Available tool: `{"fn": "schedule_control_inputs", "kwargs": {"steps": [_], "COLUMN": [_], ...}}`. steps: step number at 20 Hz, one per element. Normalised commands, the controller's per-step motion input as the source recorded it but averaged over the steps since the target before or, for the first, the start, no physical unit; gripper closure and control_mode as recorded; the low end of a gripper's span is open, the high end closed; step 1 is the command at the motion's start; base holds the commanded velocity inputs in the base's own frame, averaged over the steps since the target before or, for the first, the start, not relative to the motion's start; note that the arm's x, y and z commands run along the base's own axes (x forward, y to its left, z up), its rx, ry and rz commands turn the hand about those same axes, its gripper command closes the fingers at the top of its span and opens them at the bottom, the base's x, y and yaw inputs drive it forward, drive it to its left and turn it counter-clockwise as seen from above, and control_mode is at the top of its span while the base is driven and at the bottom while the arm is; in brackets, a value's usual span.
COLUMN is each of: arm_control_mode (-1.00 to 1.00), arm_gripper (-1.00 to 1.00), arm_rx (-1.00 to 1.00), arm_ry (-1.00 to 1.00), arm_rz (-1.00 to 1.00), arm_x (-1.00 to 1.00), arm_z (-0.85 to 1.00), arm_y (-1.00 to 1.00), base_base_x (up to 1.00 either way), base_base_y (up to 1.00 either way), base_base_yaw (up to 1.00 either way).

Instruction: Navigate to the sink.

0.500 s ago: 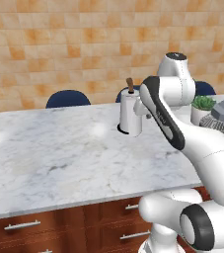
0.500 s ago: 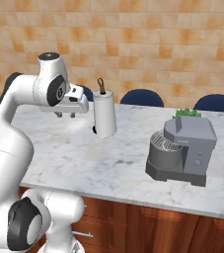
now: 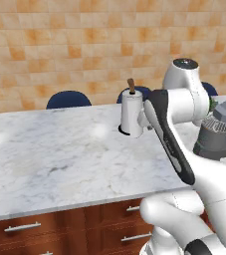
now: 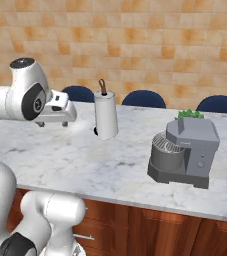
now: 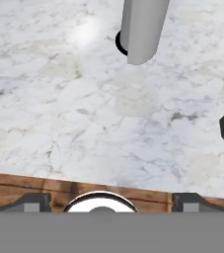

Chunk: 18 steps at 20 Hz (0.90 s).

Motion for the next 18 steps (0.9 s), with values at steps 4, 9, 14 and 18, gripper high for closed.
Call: {"fn": "schedule_control_inputs", "kwargs": {"steps": [4, 9, 14, 18], "arm_control_mode": [-1.00, -1.00, -1.00, 1.00], "arm_gripper": [-1.00, -1.00, -1.00, -1.00], "arm_rx": [0.00, 0.00, 0.00, 0.00], "arm_ry": [-0.30, -0.39, -0.33, -0.09], "arm_rz": [0.00, 0.00, 0.00, 0.00], "arm_x": [-1.00, -0.82, -0.49, -0.13], "arm_z": [0.10, 0.32, 0.60, 0.17], "arm_y": [0.03, 0.01, -0.07, -0.09], "base_base_x": [0.00, 0.00, 0.00, -0.46], "base_base_y": [0.00, 0.00, 0.00, -0.36], "base_base_yaw": [0.00, 0.00, 0.00, -0.01]}}
